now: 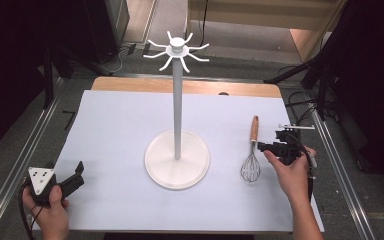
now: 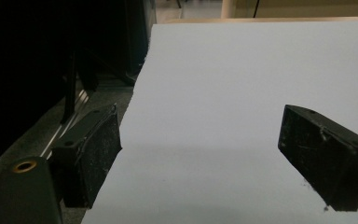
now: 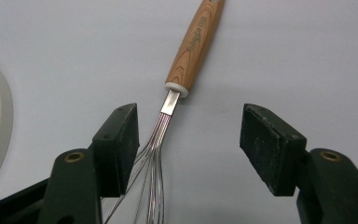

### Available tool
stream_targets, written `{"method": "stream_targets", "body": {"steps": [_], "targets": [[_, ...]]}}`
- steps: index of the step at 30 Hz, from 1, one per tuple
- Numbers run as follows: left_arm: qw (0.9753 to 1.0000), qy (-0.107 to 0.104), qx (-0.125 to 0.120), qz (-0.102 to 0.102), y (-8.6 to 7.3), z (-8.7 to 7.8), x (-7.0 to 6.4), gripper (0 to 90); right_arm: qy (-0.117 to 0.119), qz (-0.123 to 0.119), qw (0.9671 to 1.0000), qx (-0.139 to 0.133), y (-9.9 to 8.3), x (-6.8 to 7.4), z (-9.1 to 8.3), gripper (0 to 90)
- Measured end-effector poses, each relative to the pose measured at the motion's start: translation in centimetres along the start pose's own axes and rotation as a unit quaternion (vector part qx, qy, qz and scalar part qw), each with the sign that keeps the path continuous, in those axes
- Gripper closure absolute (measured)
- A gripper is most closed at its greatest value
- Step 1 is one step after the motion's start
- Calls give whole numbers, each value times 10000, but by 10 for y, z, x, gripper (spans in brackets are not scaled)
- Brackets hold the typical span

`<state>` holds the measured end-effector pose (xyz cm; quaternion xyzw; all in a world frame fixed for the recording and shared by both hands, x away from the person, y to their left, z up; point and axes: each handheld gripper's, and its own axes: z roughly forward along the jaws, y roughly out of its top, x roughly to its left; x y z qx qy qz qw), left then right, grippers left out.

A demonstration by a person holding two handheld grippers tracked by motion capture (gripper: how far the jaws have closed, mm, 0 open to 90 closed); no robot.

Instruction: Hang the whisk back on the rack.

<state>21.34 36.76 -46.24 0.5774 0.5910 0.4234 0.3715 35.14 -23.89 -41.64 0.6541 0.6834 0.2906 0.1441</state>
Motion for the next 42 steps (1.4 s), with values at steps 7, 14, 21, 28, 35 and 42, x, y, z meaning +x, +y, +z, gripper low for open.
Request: {"method": "stream_targets", "body": {"steps": [7,14,21,28,35,42], "targets": [[10000,-15,15,9,0,0,0,138,54,5,10000,34,11,1,3,393],[10000,-16,11,11,0,0,0,138,196,-164,9993,268,22,1,8,384],[10000,-18,14,16,0,0,0,138,166,-152,9981,568,35,1,14,454],[10000,-27,19,19,0,0,0,138,203,16,9962,843,47,2,25,514],[10000,-23,33,25,0,0,0,139,173,216,9923,1209,61,3,39,523],[10000,-12,34,25,0,0,0,139,41,428,9880,1485,72,5,51,572]]}}
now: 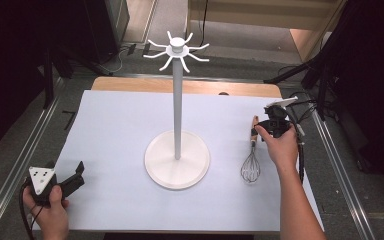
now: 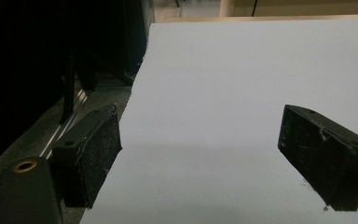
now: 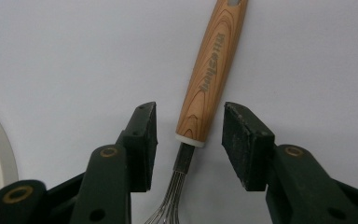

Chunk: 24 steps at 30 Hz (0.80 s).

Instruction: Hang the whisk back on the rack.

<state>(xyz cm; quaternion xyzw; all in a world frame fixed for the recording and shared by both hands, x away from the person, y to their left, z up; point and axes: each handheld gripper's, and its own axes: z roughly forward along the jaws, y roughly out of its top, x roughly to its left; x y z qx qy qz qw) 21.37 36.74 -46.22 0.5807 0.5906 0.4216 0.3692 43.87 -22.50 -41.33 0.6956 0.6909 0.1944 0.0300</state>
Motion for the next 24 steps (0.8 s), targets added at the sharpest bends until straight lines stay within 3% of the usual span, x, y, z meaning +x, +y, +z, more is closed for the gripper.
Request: {"method": "stream_targets", "body": {"steps": [6,24], "targets": [[10000,-7,4,4,0,0,0,139,-166,106,9994,285,8,4,10,577],[10000,-16,4,-8,0,0,0,139,-264,721,9947,685,17,-1,32,665]]}}
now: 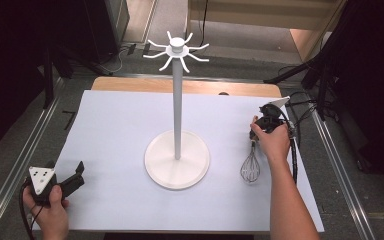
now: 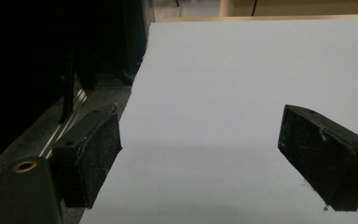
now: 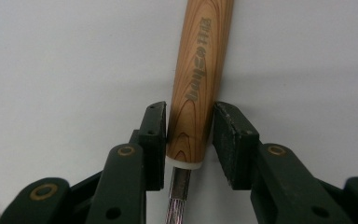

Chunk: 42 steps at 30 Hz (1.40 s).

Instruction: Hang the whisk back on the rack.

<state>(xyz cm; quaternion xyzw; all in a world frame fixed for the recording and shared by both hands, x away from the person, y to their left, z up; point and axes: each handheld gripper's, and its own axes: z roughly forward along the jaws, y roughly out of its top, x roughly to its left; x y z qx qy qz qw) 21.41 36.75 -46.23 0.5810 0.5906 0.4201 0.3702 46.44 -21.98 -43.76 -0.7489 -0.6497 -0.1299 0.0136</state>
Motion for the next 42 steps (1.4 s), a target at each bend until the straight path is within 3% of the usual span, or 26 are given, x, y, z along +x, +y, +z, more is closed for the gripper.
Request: {"method": "stream_targets", "body": {"steps": [9,21,29,35,42], "targets": [[10000,-1,9,38,0,0,0,140,-98,84,9999,95,3,3,6,673],[10000,6,11,47,0,0,-1,141,-470,333,9968,562,15,12,12,693],[10000,-8,19,33,0,0,0,141,-590,428,9955,603,17,15,13,697],[10000,-26,20,-20,0,0,1,141,-405,492,9967,508,15,11,11,700],[10000,-26,17,-3,0,1,0,141,-334,38,9991,254,6,11,9,700]]}}
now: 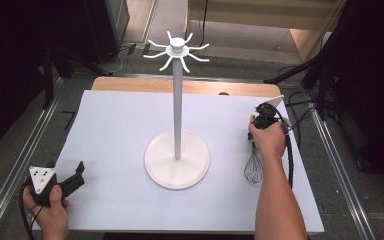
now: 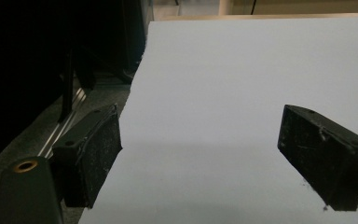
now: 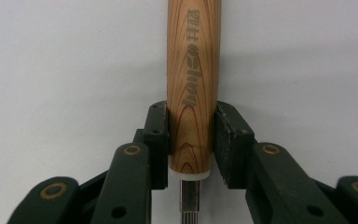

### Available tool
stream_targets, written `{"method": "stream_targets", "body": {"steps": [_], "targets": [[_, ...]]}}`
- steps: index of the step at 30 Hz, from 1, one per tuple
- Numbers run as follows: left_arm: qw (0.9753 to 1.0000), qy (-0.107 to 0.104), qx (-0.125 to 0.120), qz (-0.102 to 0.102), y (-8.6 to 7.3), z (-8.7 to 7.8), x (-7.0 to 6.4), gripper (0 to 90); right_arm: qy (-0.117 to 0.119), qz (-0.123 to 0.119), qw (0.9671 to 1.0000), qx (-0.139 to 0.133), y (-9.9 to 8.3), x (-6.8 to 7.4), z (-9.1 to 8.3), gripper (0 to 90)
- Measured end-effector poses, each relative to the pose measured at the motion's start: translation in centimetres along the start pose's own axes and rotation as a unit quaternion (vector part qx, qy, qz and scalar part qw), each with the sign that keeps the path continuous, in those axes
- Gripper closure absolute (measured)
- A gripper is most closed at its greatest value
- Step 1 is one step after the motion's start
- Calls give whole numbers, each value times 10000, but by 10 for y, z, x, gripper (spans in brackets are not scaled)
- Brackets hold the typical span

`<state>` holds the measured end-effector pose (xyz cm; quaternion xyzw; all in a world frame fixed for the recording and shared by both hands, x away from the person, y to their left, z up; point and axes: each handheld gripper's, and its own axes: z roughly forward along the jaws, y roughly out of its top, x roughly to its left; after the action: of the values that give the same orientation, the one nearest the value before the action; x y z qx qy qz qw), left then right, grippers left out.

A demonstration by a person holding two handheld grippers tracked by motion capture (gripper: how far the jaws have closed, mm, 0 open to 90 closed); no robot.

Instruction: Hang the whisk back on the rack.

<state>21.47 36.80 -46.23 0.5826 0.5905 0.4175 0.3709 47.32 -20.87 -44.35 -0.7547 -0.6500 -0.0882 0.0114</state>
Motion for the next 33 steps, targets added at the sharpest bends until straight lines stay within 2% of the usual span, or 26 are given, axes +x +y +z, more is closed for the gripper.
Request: {"method": "stream_targets", "body": {"steps": [5,8,12,14,16,18,20,23,25,27,28,31,33], "targets": [[10000,1,12,0,0,0,0,141,194,-152,9992,-316,-4,0,-7,701],[10000,0,18,0,0,0,0,141,395,-259,9971,-590,-8,2,-14,700],[10000,-5,14,-7,0,0,0,141,742,-463,9913,-986,-16,6,-27,701],[10000,-1,5,5,0,0,0,141,923,-596,9862,-1235,-22,10,-35,701],[10000,2,24,20,0,0,0,141,989,-700,9820,-1450,-27,13,-41,701],[10000,8,31,31,0,0,0,141,1079,-826,9760,-1702,-34,16,-48,701],[10000,-2,22,25,0,0,0,141,1168,-965,9687,-1967,-39,18,-54,701],[10000,-3,26,36,0,0,0,141,1468,-1074,9586,-2192,-49,23,-63,701],[10000,8,36,47,0,0,-1,141,1543,-1223,9506,-2400,-56,28,-70,701],[10000,8,22,56,0,0,-1,142,1615,-1296,9446,-2547,-62,33,-76,701],[10000,7,25,53,0,0,-1,142,1689,-1401,9376,-2695,-66,36,-80,701],[10000,10,26,41,0,0,-1,142,1782,-1568,9236,-3011,-76,42,-88,701],[10000,9,26,45,0,0,-1,142,1807,-1661,9130,-3258,-83,46,-93,701]]}}
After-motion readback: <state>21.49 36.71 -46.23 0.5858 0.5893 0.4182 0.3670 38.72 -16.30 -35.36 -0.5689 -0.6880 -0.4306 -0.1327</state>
